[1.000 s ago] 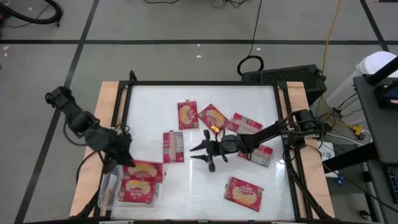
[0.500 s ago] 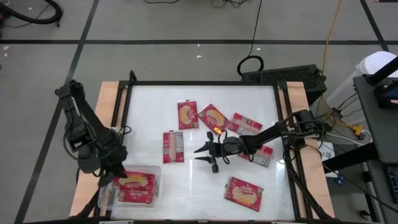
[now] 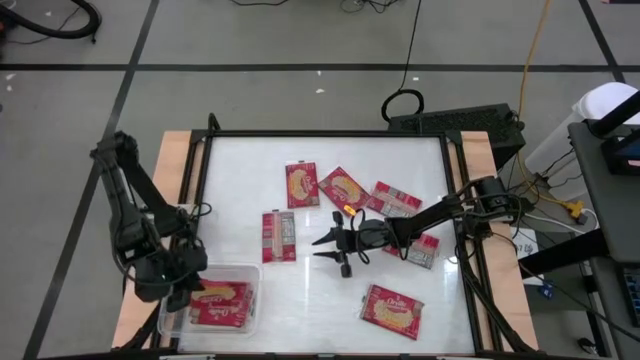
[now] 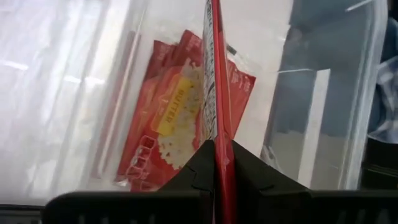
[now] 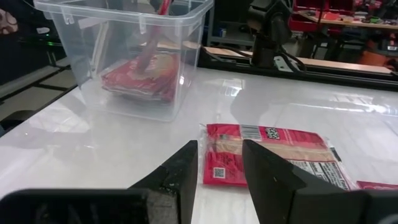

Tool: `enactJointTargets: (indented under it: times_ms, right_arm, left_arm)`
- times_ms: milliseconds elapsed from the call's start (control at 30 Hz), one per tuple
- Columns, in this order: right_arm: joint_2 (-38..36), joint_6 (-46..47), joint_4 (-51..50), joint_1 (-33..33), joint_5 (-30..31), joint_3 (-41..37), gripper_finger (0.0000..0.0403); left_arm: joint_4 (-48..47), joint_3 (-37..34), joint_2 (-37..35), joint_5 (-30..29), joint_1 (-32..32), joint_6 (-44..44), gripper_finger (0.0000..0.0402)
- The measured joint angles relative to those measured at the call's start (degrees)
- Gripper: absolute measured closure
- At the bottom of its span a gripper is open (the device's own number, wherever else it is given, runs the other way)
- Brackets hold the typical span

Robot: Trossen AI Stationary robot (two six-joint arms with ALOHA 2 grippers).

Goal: Sort popcorn bags into baskets
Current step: Put the popcorn bag into the transparent bin

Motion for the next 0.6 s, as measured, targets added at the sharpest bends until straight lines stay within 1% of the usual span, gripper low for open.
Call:
enactJointTargets:
  times_ms: [233, 467, 533, 600]
  right_arm:
    - [0.0, -0.2, 0.0, -0.9, 0.0, 0.0, 0.0284]
    - [0.0, 0.3, 0.0, -2.1, 0.0, 0.0, 0.0284]
    - [0.0, 0.3, 0.0, -2.3, 0.0, 0.0, 0.0284]
    - [0.0, 0.3, 0.0, -2.5, 0.0, 0.0, 0.0284]
  left_arm:
    - [0.5, 0.0, 2.8, -0.1, -1.4, -2.0, 0.0371]
    - [0.5, 0.0, 4.0, 0.0, -2.8, -4.7, 0.037]
    - [0.5, 0.0, 4.0, 0.0, -2.9, -5.7, 0.0363]
    - [0.3, 0.0, 4.0, 0.1, -2.9, -6.1, 0.0348]
